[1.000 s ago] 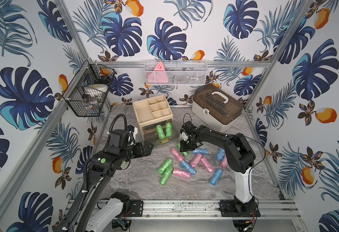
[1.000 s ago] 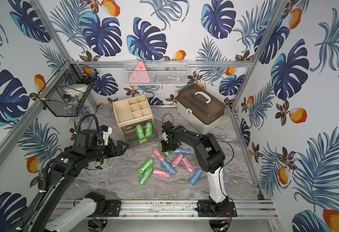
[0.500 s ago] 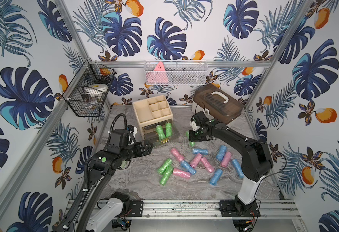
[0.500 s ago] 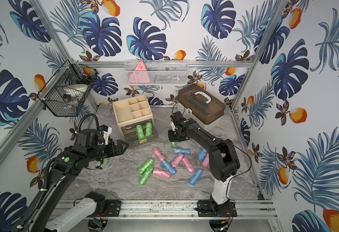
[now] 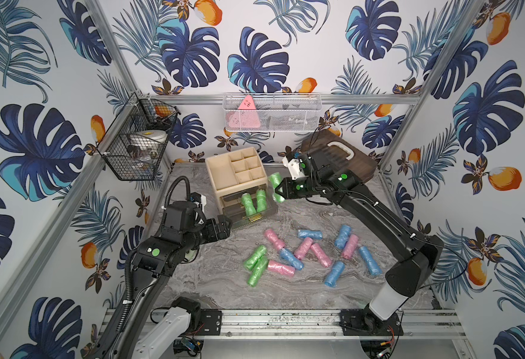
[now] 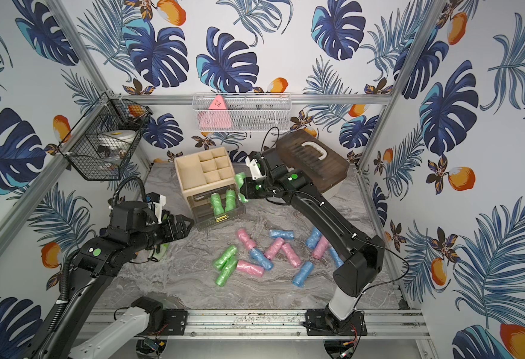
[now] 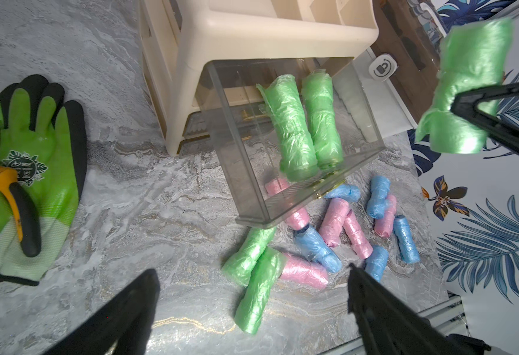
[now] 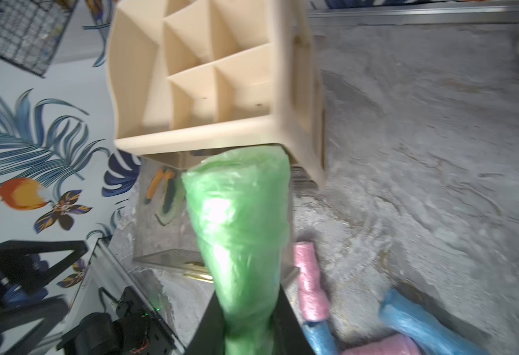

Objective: Sort the rolls of trash bags by color and place them into the drawer
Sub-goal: Place the roll of trash bags in the drawer.

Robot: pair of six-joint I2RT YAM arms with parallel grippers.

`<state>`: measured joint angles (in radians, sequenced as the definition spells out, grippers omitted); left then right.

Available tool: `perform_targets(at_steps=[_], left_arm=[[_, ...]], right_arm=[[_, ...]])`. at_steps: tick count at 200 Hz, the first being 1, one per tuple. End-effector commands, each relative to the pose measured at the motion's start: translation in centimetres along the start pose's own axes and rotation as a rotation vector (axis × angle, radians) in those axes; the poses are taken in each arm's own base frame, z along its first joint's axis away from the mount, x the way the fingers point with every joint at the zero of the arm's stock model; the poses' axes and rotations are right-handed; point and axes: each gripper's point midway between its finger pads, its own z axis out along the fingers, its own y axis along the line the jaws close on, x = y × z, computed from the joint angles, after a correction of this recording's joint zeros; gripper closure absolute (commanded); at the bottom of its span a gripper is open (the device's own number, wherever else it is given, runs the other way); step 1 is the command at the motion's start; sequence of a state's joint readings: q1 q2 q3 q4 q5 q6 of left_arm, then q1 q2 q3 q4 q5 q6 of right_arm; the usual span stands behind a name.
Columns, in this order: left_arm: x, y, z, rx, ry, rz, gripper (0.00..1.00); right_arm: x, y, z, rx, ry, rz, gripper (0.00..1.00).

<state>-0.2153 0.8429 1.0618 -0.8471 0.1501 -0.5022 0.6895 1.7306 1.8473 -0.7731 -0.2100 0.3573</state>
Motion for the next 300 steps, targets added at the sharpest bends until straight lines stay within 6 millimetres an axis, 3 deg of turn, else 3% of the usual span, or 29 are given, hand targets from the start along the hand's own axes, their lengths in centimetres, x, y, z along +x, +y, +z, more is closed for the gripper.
perform_targets(at_steps=[1, 33, 72, 104, 128, 132, 149, 200, 266, 300], left_arm=[[-0.6, 0.3, -0.3, -0.023, -0.027, -0.002, 0.01], [-0.9, 0.6, -0.7, -0.046, -0.035, 0.004, 0.01], [-0.8, 1.8, -0.8, -0.114, -0.026, 0.013, 0.01], [-0.8, 2.0, -1.1, -0.116, -0.033, 0.011, 0.01], [-0.8, 1.9, -1.1, -0.109, -0.034, 0.014, 0.01], [-0.8, 1.8, -1.1, -0.106, -0.033, 0.013, 0.01], [-0.7, 1.7, -1.1, -0.101, -0.032, 0.013, 0.01], [-0.7, 1.7, -1.0, -0.093, -0.029, 0.017, 0.01], [-0.5, 1.8, -1.3, -0.096, -0.03, 0.021, 0.01], [-0.2, 1.4, -1.2, -0.076, -0.011, 0.039, 0.04]], right_arm=[[0.9, 2.7, 1.1, -0.054, 0.056, 0.01, 0.78], [1.6, 5.9, 3.3, -0.093, 0.09, -0.013, 0.78], [2.3, 7.9, 5.8, -0.115, 0.117, -0.007, 0.79], [3.1, 8.2, 7.8, -0.087, 0.144, -0.004, 0.79], [3.2, 8.0, 8.1, -0.07, 0.136, 0.009, 0.8], [3.9, 7.4, 9.3, -0.054, 0.158, 0.015, 0.8], [4.3, 7.2, 10.0, -0.039, 0.167, 0.02, 0.8], [4.8, 6.3, 11.3, 0.002, 0.183, 0.025, 0.79], [4.4, 6.1, 11.1, 0.019, 0.171, 0.024, 0.51], [3.7, 6.5, 10.1, 0.008, 0.147, 0.01, 0.48]])
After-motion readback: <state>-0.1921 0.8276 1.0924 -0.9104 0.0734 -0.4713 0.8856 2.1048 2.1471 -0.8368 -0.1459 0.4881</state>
